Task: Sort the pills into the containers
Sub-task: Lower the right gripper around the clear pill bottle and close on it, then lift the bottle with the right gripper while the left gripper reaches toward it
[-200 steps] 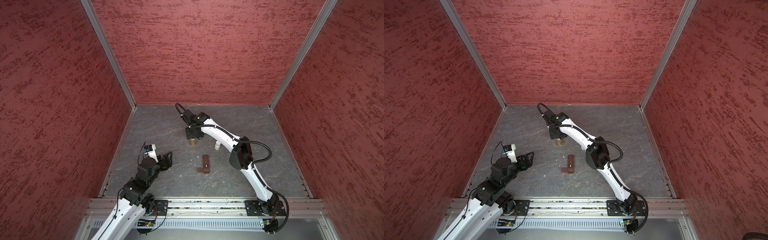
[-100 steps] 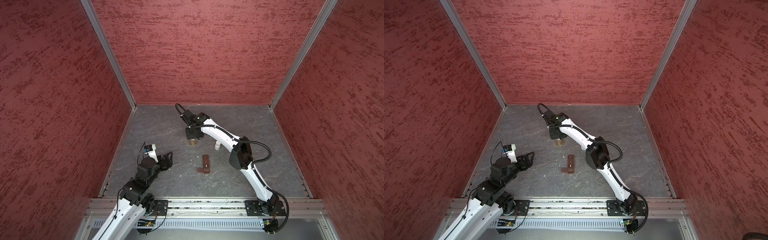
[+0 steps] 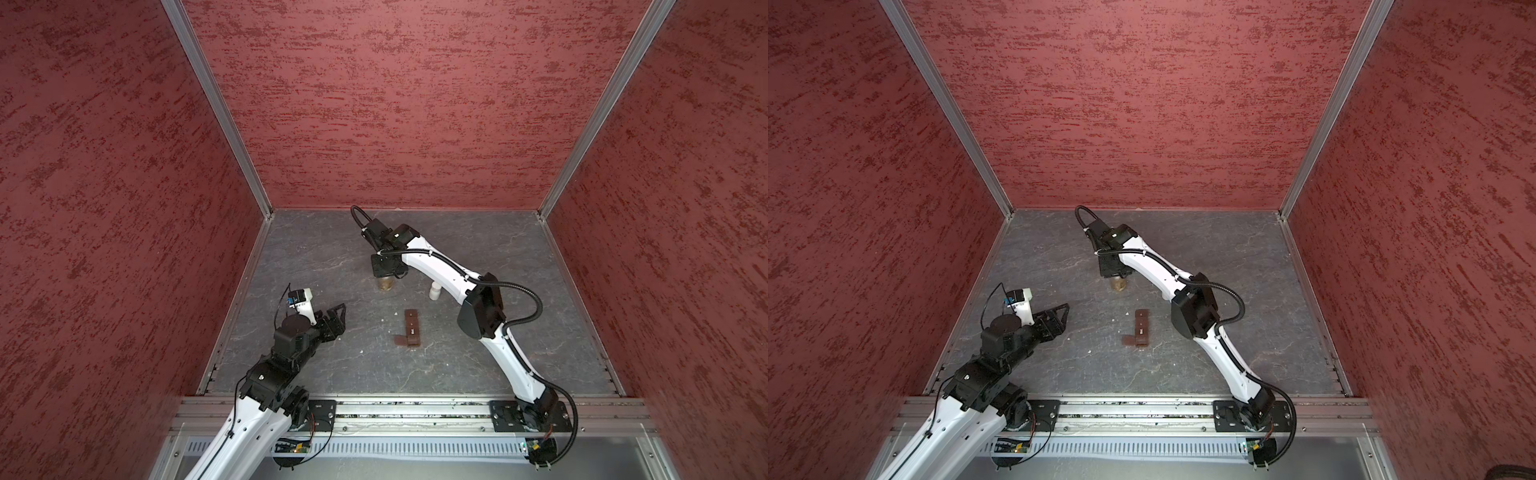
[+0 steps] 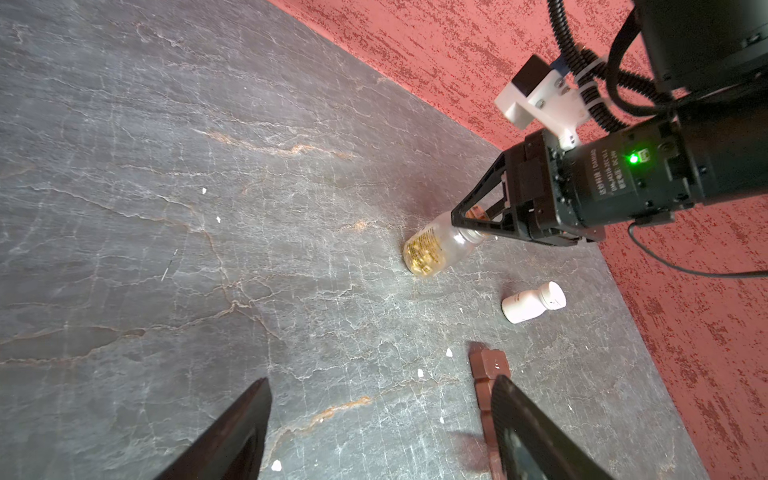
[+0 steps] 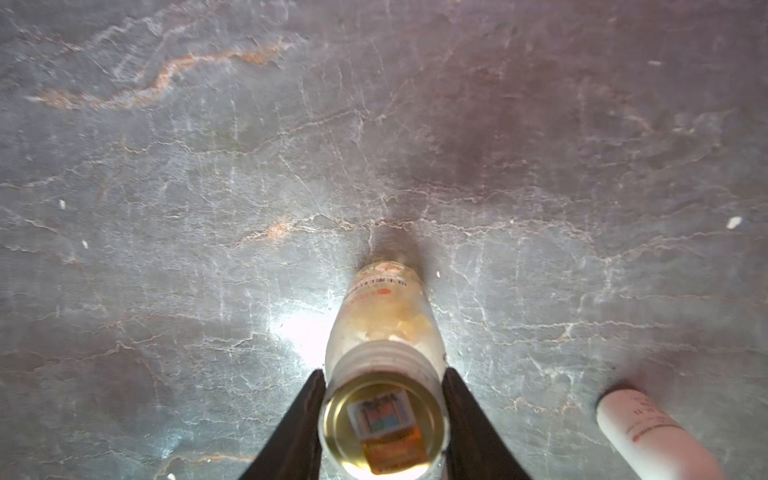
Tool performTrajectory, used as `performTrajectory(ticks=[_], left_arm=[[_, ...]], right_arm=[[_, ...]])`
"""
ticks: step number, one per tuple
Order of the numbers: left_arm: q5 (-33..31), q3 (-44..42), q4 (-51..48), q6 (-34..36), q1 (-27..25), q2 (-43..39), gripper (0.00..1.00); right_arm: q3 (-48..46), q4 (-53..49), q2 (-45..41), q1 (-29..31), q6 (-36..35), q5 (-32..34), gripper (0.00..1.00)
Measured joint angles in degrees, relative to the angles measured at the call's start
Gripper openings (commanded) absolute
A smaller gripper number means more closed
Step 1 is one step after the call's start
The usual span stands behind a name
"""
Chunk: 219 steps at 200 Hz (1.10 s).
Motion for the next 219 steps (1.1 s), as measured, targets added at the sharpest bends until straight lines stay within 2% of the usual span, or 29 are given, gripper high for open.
performTrajectory(ticks=[56,118,154,189,219], left_arm=[[2.40,0.09,-0.09,-1.03,0.07,0.50,0.80],[5.77,2.21,3.06,-1.11,-0.26,2.40,0.79],[8.55,3.19,12.31,0.92,-1.62,11.56,0.79],[11.58,4.70,22.73,4.39,-4.04,23.58,0.80],[13.75,5.27,31.74,9.88,-7.41,30.05,0.81]], right_arm=[[-0.96,-0.83,-4.02,0.35,0.17,0.07,0.36],[-25.20,6.19,-31.43,0.83,1.01,-0.02,0.35],[-38.10,10.54,-44.24,0.81,2.19,-0.35,0.35],[-47.76,13.18,-51.54,0.37,3.69,-1.53,0.35],[-53.70,14.71,-56.74,-0.52,4.85,-3.19,0.35]])
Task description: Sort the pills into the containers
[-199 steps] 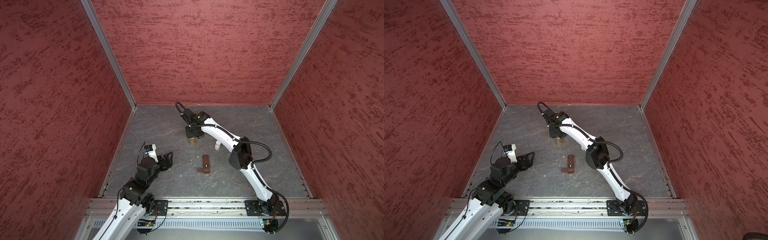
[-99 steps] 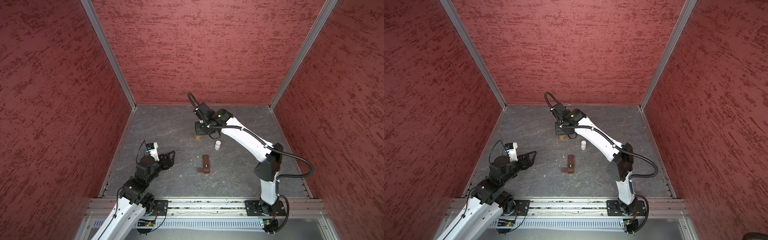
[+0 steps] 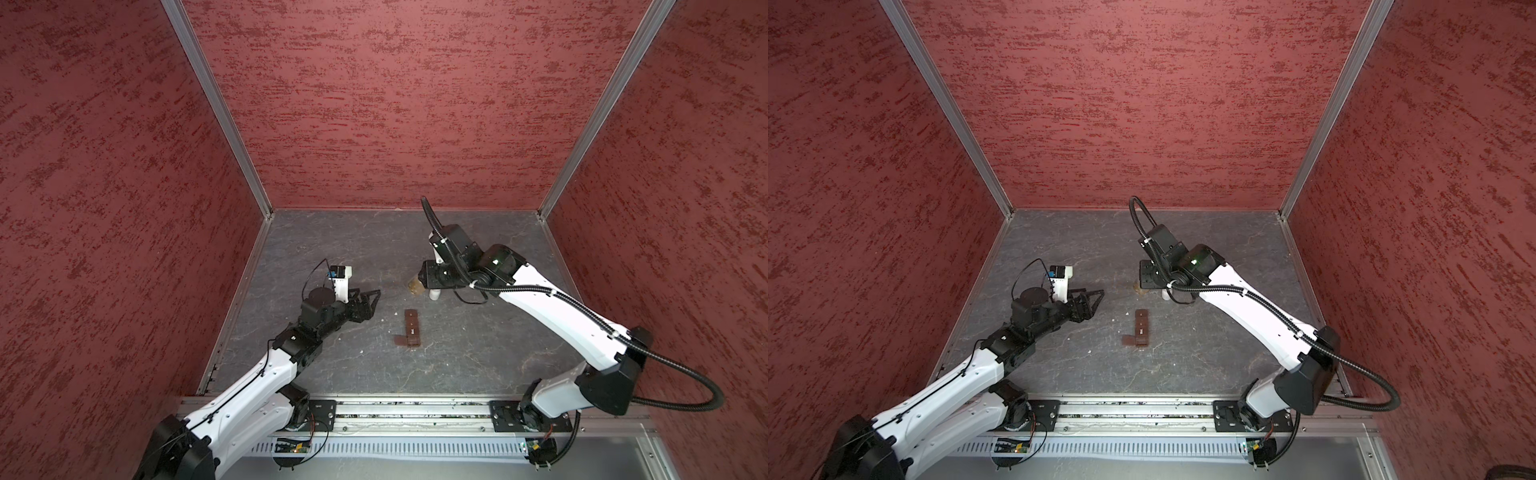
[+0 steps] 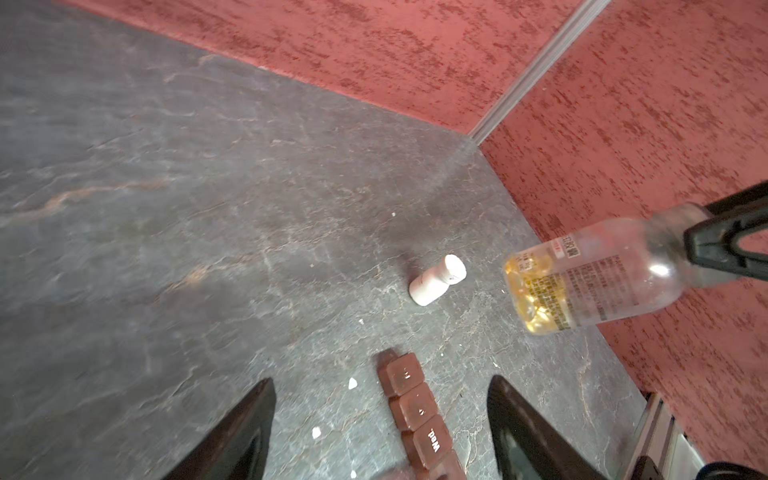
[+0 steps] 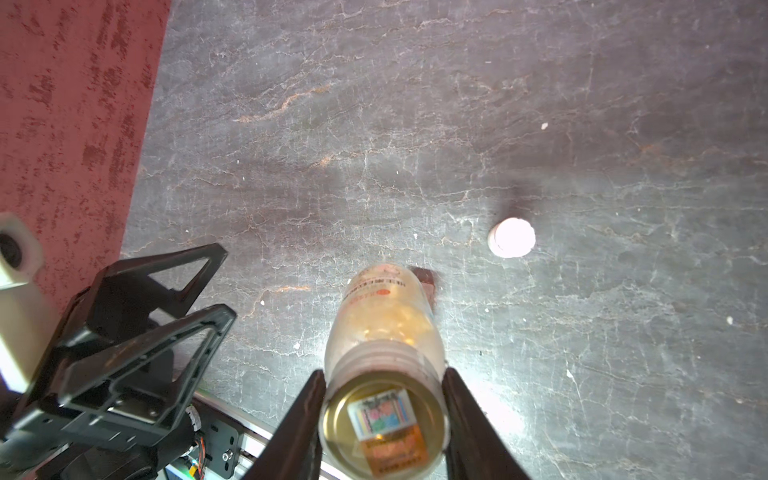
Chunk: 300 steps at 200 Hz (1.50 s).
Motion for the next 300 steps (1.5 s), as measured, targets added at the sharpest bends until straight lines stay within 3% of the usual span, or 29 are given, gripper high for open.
performTrajectory(ticks=[51,133,257,300], left_arm=[[2.25,-1.38,16.37,14.78,-7.50,3.32,0.87],[8.26,-2.25,30.42,28.57,-11.85,10.45,0.95],[10.36,0.04,36.50,36.83,-14.93,21.00,0.92],[10.43,0.81,37.22,37.92,-15.08,22.58,0.82]], right_arm=[[-6.93,3.63,-8.46,-1.70,2.01,-4.24,0.35],[-8.79,5.55,-8.92,-2.34,2.86,-9.40,0.35],[-9.68,5.33,-8.90,-2.58,2.75,-13.97,0.35],[-9.68,4.61,-8.70,-2.60,2.34,-14.84,0.34]])
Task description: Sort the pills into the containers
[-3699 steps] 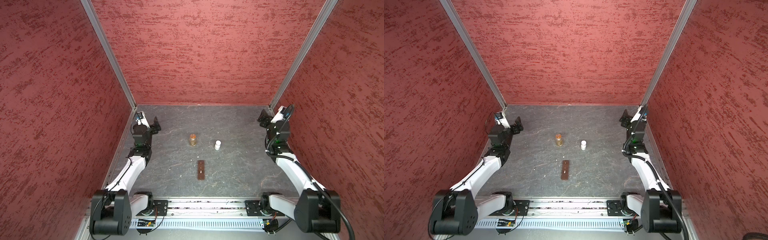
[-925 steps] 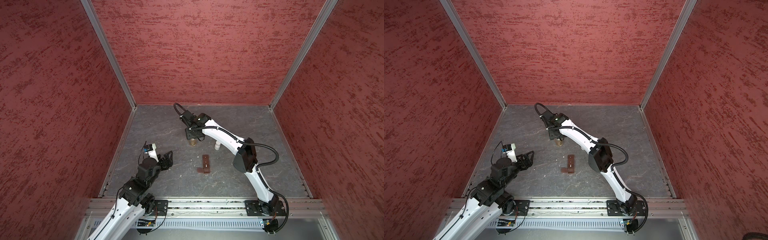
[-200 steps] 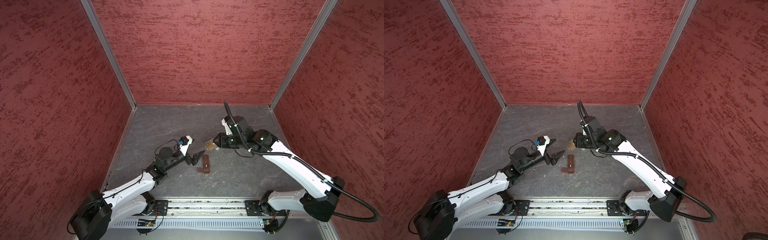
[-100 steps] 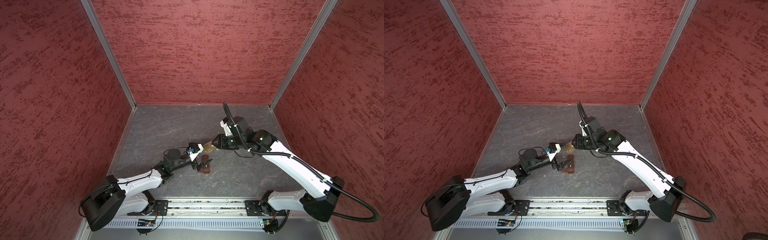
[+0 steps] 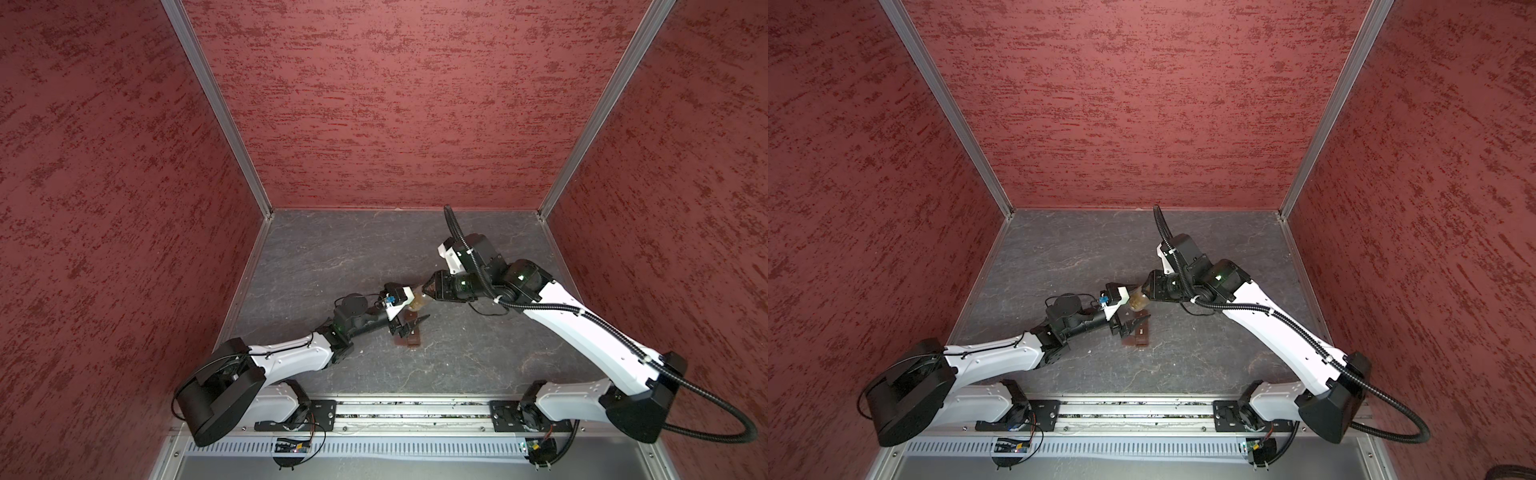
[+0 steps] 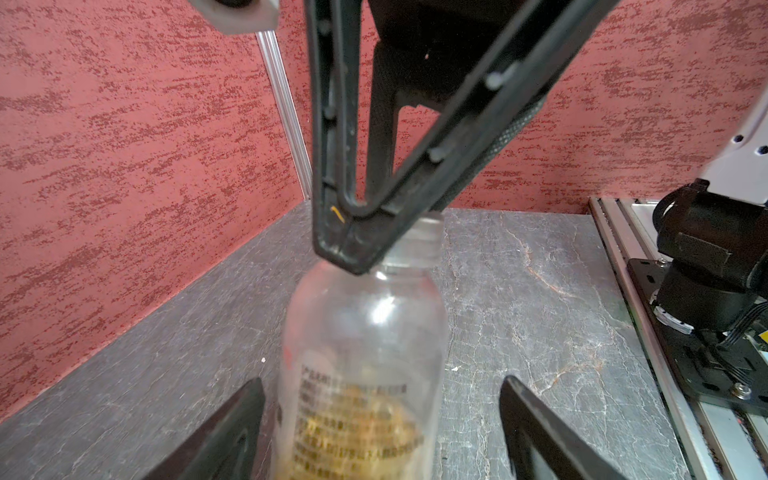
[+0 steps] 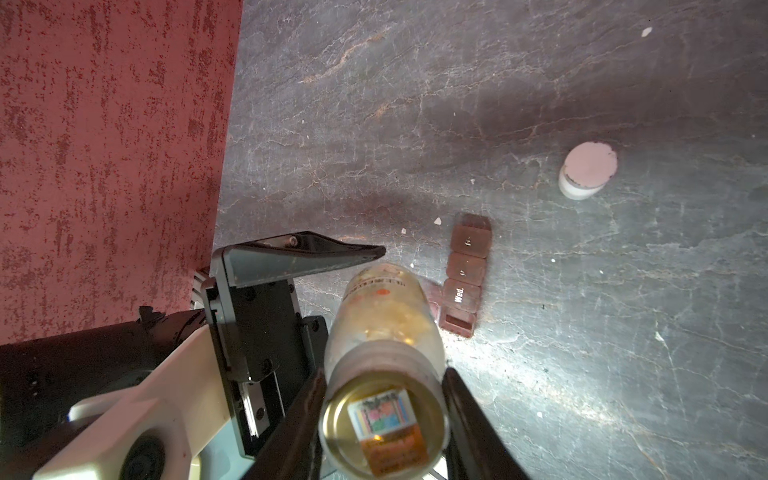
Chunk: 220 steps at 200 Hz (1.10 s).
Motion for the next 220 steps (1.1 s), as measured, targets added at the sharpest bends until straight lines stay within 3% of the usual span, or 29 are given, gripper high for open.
performTrajectory(ticks=[151,202,220], left_arm=[[2.29,1.22,-0.11,1.66,0.00,2.03,0.65],[2.10,1.25,0.00,1.95,0.00,2.54,0.51],[1.79,1.25,0.00,2.19,0.00,2.54,0.44]], right_arm=[[-1.11,-0.33,-0.02,-3.61,-0.61,-7.69,0.29],[-1.09,-0.59,-0.07,-4.17,-0.87,-8.63,0.29],[-1.11,-0.61,-0.07,-4.33,-1.01,-8.87,0.34]])
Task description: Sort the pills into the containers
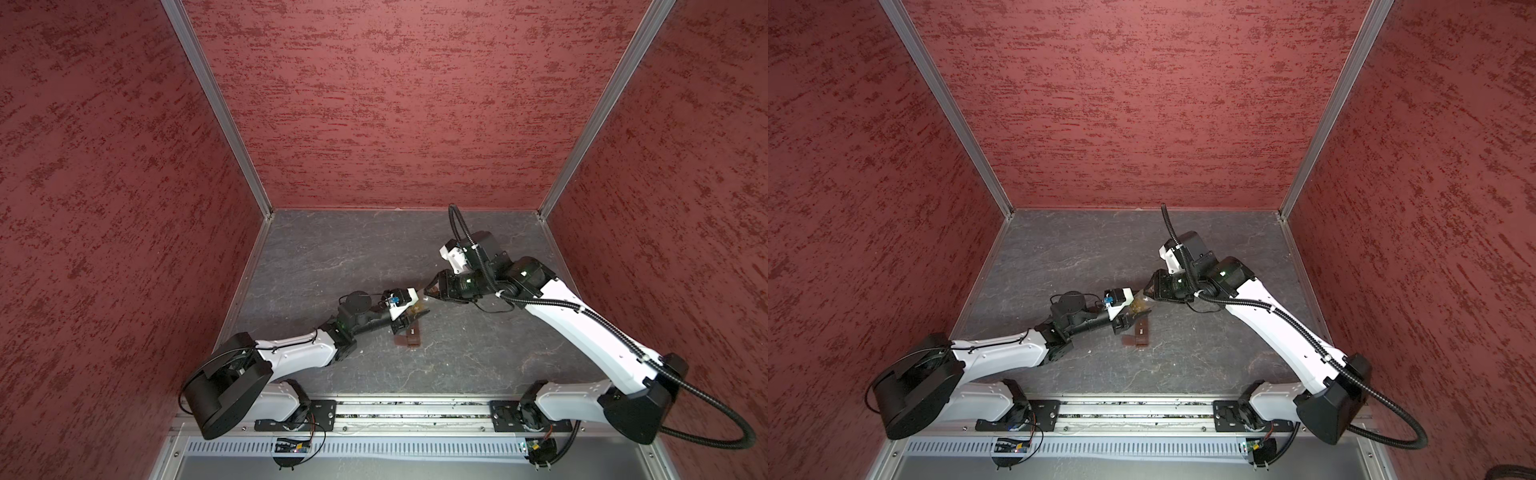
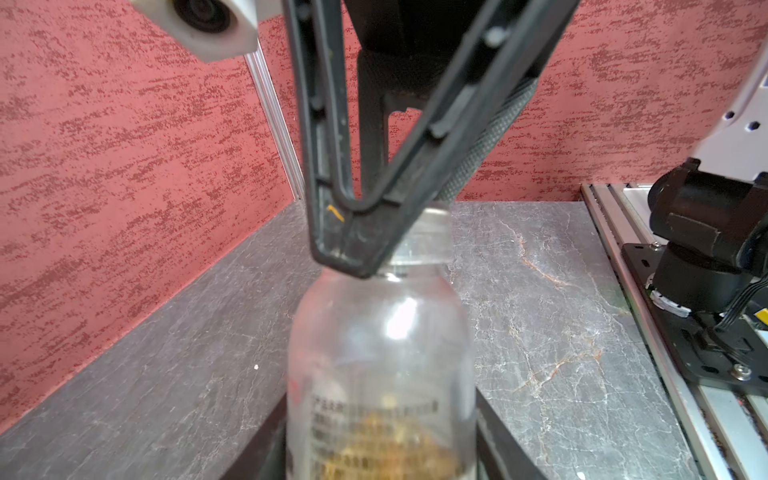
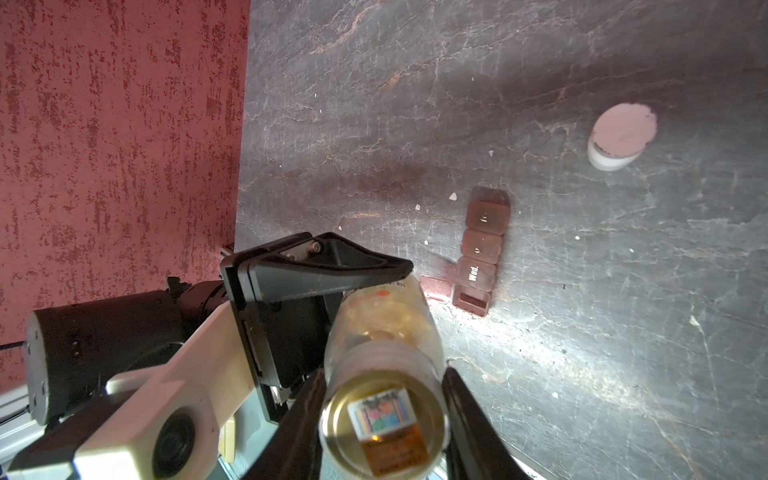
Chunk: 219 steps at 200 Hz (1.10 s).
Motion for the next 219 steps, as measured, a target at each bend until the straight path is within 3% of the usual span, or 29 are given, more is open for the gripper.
performTrajectory(ticks=[14,53,81,132,164,219], left_arm=[[-0.15,0.00,0.00,0.11,0.00,0.00,0.39],[-4.59,-0.17,0.76,1.75,-0.63,0.00,0.38],[-13.84,-1.44,7.45,6.05,-2.36,1.68,0.36],[-27.21,-3.69,25.94,19.98,-3.56,14.10,0.27],[-30.51,-3.63,30.14,26.25,-3.87,17.40,0.21],[-31.93,-2.80,33.27,29.55,-3.93,18.58,0.16]], right_arm=[[0.00,0.02,0.00,-0.02,0.00,-0.02,0.44],[0.20,0.11,-0.02,-0.22,0.76,0.79,0.66],[1.18,0.11,-0.39,-0.28,3.61,4.09,0.66],[7.45,0.00,0.26,-1.51,9.97,8.87,0.64],[10.16,0.37,2.38,-1.88,12.39,9.27,0.63],[8.79,0.87,6.47,-1.90,14.21,9.05,0.65]])
